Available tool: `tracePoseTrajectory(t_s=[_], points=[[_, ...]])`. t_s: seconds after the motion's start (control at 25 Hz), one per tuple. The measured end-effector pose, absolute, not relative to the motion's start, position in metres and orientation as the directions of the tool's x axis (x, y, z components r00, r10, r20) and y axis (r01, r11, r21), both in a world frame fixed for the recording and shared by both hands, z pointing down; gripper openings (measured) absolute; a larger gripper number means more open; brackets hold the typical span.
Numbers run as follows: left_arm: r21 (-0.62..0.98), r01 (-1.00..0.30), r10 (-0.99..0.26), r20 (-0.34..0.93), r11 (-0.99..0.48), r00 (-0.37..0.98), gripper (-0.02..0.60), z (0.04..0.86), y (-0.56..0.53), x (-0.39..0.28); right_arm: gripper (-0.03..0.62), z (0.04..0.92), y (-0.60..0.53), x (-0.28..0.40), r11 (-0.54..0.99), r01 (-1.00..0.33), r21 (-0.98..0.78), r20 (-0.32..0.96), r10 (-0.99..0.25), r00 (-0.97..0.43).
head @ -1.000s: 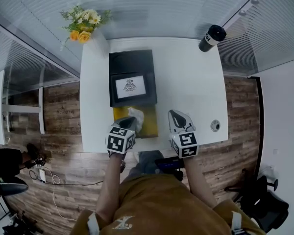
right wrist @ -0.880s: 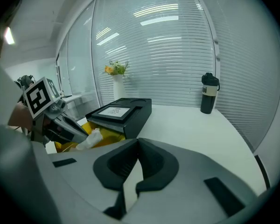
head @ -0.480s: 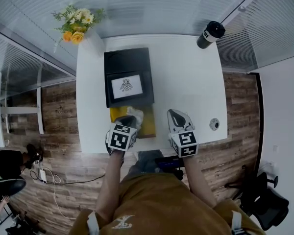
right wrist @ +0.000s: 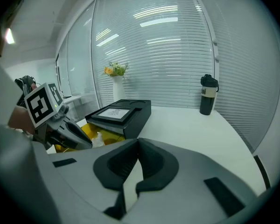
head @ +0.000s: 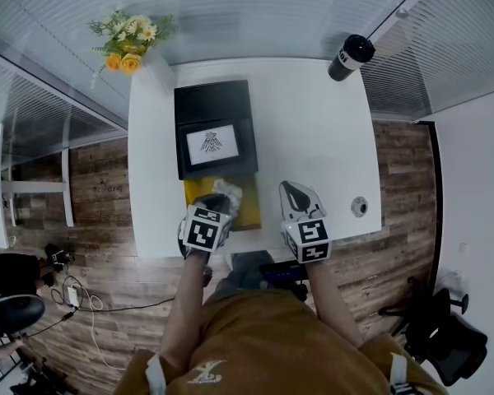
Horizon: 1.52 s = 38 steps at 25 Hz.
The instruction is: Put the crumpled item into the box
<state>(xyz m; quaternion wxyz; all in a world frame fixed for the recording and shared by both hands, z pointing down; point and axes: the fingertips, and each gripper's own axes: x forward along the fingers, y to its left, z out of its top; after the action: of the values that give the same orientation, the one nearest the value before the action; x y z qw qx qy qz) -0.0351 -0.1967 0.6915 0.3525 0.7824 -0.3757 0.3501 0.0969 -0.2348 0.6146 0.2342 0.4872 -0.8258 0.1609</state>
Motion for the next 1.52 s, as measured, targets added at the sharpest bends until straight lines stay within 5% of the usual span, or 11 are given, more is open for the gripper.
tracePoseTrajectory(t_s=[0.56, 1.52], points=[[0.337, -0.827, -0.417, 0.74, -0.449, 0.528, 0.097, 0.671, -0.203, -0.034, 0.012, 0.597, -0.229, 0.092, 0.479, -0.878, -0.01, 0.511, -0.752, -0.416], [0.322, -0.849, -0.752, 0.401, -0.419, 0.523, 0.024, 0.547, -0.207, -0.071, 0.012, 0.54, -0.201, 0.062, 0.514, -0.857, 0.017, 0.395, -0.791, -0.467]])
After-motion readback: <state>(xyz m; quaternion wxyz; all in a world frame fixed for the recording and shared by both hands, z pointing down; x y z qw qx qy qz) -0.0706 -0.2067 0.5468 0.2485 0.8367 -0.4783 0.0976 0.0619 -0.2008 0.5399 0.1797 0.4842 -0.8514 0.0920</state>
